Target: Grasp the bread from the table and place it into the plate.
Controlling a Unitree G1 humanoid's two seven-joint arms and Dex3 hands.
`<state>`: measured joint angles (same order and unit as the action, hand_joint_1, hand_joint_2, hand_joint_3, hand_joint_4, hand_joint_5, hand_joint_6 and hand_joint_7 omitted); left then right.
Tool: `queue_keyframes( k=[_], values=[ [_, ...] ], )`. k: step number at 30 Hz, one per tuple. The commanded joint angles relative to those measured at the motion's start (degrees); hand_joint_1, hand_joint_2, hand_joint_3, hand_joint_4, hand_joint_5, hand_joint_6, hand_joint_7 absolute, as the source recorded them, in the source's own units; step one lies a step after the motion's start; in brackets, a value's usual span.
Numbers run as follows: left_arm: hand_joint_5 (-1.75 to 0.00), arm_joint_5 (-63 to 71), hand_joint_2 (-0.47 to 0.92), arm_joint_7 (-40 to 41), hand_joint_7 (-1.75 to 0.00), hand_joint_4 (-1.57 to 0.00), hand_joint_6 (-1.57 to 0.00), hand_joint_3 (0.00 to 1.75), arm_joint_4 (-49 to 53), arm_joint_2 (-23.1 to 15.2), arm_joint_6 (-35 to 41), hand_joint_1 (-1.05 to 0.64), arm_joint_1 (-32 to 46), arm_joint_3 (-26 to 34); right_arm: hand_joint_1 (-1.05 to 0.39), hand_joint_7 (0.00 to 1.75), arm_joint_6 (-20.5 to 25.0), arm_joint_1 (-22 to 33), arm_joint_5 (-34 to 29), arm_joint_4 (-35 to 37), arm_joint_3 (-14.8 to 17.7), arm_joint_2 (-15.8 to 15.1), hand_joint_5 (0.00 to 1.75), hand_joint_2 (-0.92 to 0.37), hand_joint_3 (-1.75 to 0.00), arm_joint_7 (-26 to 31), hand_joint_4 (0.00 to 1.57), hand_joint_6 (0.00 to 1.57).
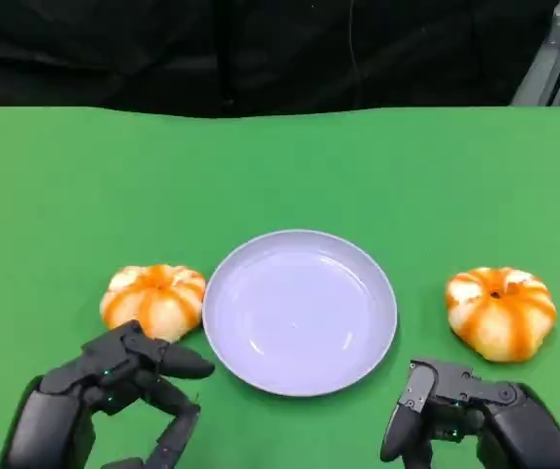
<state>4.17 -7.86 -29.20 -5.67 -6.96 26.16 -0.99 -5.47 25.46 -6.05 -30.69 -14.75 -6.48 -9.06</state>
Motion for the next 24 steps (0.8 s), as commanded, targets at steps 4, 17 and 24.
queue_keyframes(
  k=[4, 17, 24],
  values=[
    [-0.82, 11.50, 0.92, -1.83, -0.27, -0.22, -0.40, 0.11, -4.46, -8.06, 12.11, -0.51, -5.44, 1.38, 0.11, 1.46, 0.72, -0.66, 0.22, -0.26, -0.12, 0.11, 1.66, -0.30, -1.48, 0.41, 0.90, 0.76],
    [-0.78, 18.17, 0.92, -2.70, -0.20, -0.17, -0.38, 0.11, -5.20, -10.49, 15.66, -0.53, -8.12, -0.48, 0.11, 1.46, 0.84, -0.56, 0.18, -0.36, -0.16, 0.14, 1.65, -0.30, -1.49, 0.48, 0.90, 0.76],
    [-0.66, 35.58, 0.92, -5.17, -0.10, 0.00, -0.25, 0.18, -4.49, -13.73, 22.17, -0.65, -15.07, -5.78, 0.11, 1.46, 1.20, -0.33, 0.20, -0.51, -0.30, 0.17, 1.65, -0.29, -1.50, 0.62, 0.90, 0.77]
  ],
)
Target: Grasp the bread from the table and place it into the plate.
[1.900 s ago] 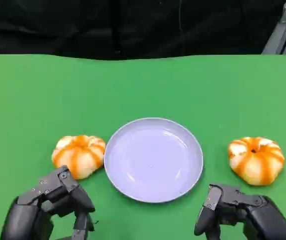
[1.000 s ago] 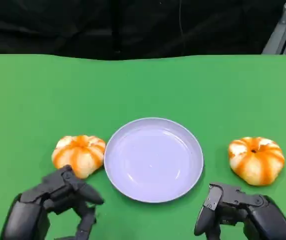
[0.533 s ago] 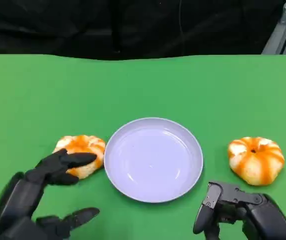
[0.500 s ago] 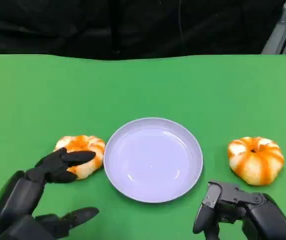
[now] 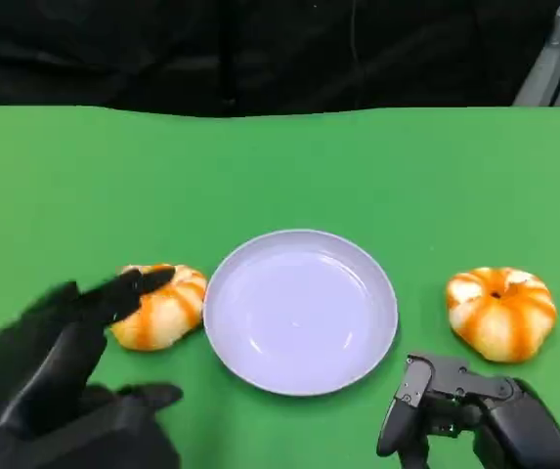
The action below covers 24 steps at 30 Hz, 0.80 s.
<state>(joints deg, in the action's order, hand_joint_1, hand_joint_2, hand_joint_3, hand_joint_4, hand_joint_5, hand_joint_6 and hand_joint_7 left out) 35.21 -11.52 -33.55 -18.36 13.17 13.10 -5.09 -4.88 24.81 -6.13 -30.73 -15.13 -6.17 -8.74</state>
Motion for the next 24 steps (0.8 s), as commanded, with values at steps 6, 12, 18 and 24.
queue_keyframes(
  k=[6, 12, 18, 24],
  values=[
    [-0.66, 5.81, 0.92, -2.05, -0.09, 0.00, -0.25, 0.19, -0.32, -0.50, 2.78, -0.65, -2.29, -1.98, 0.11, 1.46, 0.68, 0.31, 0.29, -0.51, 0.07, -0.15, 1.65, -0.29, -1.50, 0.31, 0.90, 0.77],
    [-0.56, 18.12, 0.92, -3.08, -0.06, 0.00, -0.23, 0.13, 8.47, -1.56, 5.45, -0.59, -10.90, -7.90, 0.10, 1.45, 0.96, 0.75, -0.06, -0.90, -0.64, 0.08, 1.66, -0.29, -1.50, 0.75, 0.89, 0.77],
    [-0.46, 25.43, 0.92, -5.02, -0.05, 0.00, -0.22, 0.12, 13.73, -1.09, 7.23, -0.61, -15.56, -11.94, 0.09, 1.45, 0.86, 1.10, -0.31, -1.40, -1.06, 0.05, 1.66, -0.28, -1.50, 1.12, 0.90, 0.77],
    [-0.46, 26.77, 0.92, -4.48, -0.06, 0.00, -0.24, 0.11, 16.02, -0.38, 7.44, -0.60, -16.98, -12.98, 0.10, 1.45, 0.77, 1.25, -0.09, -1.47, -1.14, -0.02, 1.68, -0.29, -1.50, 1.11, 0.89, 0.76]
  ],
)
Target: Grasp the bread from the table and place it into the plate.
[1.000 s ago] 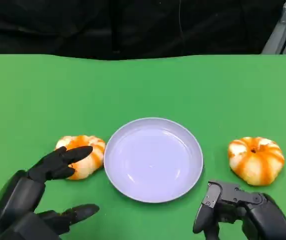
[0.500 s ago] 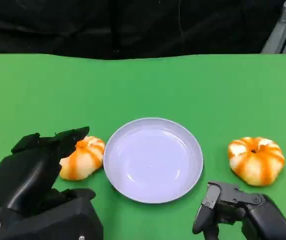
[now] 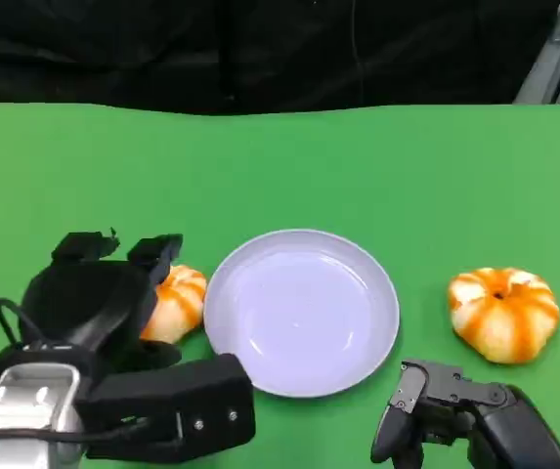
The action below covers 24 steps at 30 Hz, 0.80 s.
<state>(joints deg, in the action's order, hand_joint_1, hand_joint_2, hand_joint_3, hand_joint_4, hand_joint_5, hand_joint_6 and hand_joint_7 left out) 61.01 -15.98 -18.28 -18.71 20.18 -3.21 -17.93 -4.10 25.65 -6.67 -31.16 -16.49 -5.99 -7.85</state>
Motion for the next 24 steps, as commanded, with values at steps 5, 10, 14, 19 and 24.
queue_keyframes(
  k=[5, 10, 14, 19, 24],
  values=[
    [-0.46, 1.08, 0.92, -0.04, -0.05, 0.00, -0.24, 0.11, 0.81, 0.10, 0.37, -0.60, -0.67, -0.09, 0.10, 1.45, -0.01, 0.42, 0.45, -1.04, 0.22, -0.20, 1.68, -0.29, -1.50, 0.22, 0.89, 0.76],
    [-0.47, 1.81, 0.92, -0.13, -0.05, -0.02, -0.26, 0.11, 10.62, 0.65, 0.41, -0.62, -5.27, -2.29, 0.10, 1.46, -0.25, 0.46, 0.26, -1.00, 0.24, -0.24, 1.67, -0.29, -1.50, 0.31, 0.88, 0.76],
    [-0.49, 1.78, 0.92, 0.52, -0.06, -0.03, -0.28, 0.11, 16.10, 0.82, 0.67, -0.64, -8.05, -3.71, 0.09, 1.45, -0.35, 0.46, 0.19, -0.98, 0.22, -0.31, 1.66, -0.28, -1.50, 0.42, 0.89, 0.76],
    [-0.50, 1.45, 0.92, 0.86, -0.05, -0.03, -0.28, 0.11, 16.54, 0.63, 0.96, -0.64, -8.40, -4.11, 0.09, 1.45, -0.35, 0.47, 0.19, -0.99, 0.21, -0.31, 1.65, -0.28, -1.51, 0.42, 0.89, 0.77],
    [-0.50, 1.37, 0.92, 0.92, -0.05, -0.03, -0.28, 0.11, 16.57, 0.57, 1.07, -0.64, -8.45, -4.22, 0.09, 1.45, -0.35, 0.47, 0.19, -0.99, 0.21, -0.32, 1.65, -0.28, -1.51, 0.43, 0.90, 0.77]
  ],
)
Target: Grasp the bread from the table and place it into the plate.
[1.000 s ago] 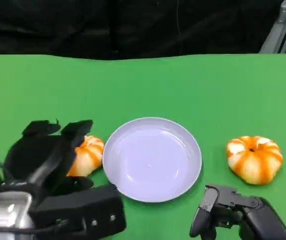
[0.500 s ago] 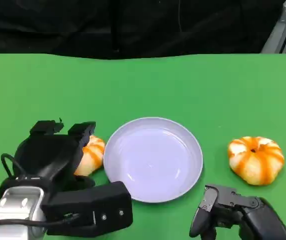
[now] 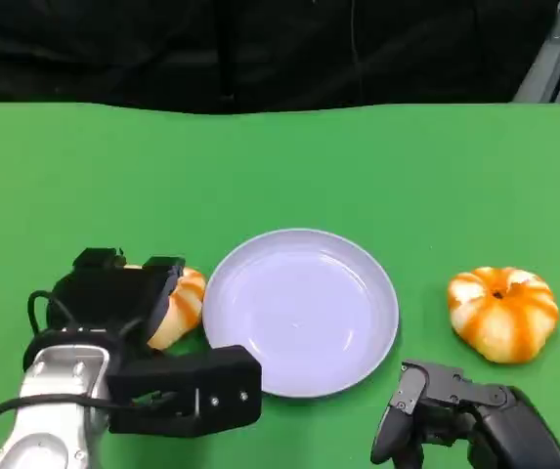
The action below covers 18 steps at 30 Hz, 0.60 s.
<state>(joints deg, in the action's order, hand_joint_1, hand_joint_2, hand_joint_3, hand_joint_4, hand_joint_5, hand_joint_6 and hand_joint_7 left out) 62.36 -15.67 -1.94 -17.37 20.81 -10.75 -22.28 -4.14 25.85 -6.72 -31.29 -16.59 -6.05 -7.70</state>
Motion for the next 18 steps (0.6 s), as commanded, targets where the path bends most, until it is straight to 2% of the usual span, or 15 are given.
queue_keyframes(
  k=[1, 5, 7, 9, 16, 18],
  values=[
    [-0.50, 0.01, 0.92, 0.62, -0.05, -0.03, -0.28, 0.11, 0.23, -0.79, 0.45, -0.64, -0.91, 0.12, 0.09, 1.45, -0.31, 0.26, 0.24, -0.86, 0.31, -0.25, 1.65, -0.28, -1.51, 0.27, 0.90, 0.77],
    [-0.51, 0.02, 0.92, 1.18, -0.04, -0.02, -0.29, 0.10, 3.96, -0.06, 0.50, -0.65, -2.60, -0.69, 0.10, 1.45, -0.35, 0.44, 0.08, -0.92, 0.19, -0.18, 1.66, -0.28, -1.51, 0.41, 0.90, 0.77],
    [-0.50, -1.24, 0.92, 2.12, -0.04, -0.04, -0.29, 0.18, 13.61, 1.41, -0.52, -0.68, -6.40, -2.23, 0.10, 1.45, -0.97, 1.06, 0.02, -1.15, 0.00, -0.32, 1.66, -0.28, -1.52, 0.45, 0.90, 0.77],
    [-0.50, -2.27, 0.92, 3.08, -0.03, -0.05, -0.30, 0.21, 18.07, 1.93, -1.06, -0.69, -8.24, -3.07, 0.10, 1.45, -1.32, 1.31, -0.07, -1.23, -0.07, -0.38, 1.67, -0.27, -1.52, 0.49, 0.89, 0.77],
    [-0.48, -3.90, 0.92, 4.82, -0.03, -0.06, -0.30, 0.22, 20.76, 1.89, -0.90, -0.69, -9.53, -4.43, 0.11, 1.46, -1.43, 1.42, -0.08, -1.24, -0.07, -0.33, 1.68, -0.27, -1.52, 0.47, 0.89, 0.76],
    [-0.45, -4.63, 0.92, 5.04, -0.02, -0.07, -0.30, 0.13, 22.55, 2.35, -0.63, -0.62, -9.76, -4.95, 0.10, 1.46, -1.44, 1.43, 0.00, -1.24, -0.14, -0.26, 1.67, -0.27, -1.52, 0.47, 0.89, 0.76]
  ],
)
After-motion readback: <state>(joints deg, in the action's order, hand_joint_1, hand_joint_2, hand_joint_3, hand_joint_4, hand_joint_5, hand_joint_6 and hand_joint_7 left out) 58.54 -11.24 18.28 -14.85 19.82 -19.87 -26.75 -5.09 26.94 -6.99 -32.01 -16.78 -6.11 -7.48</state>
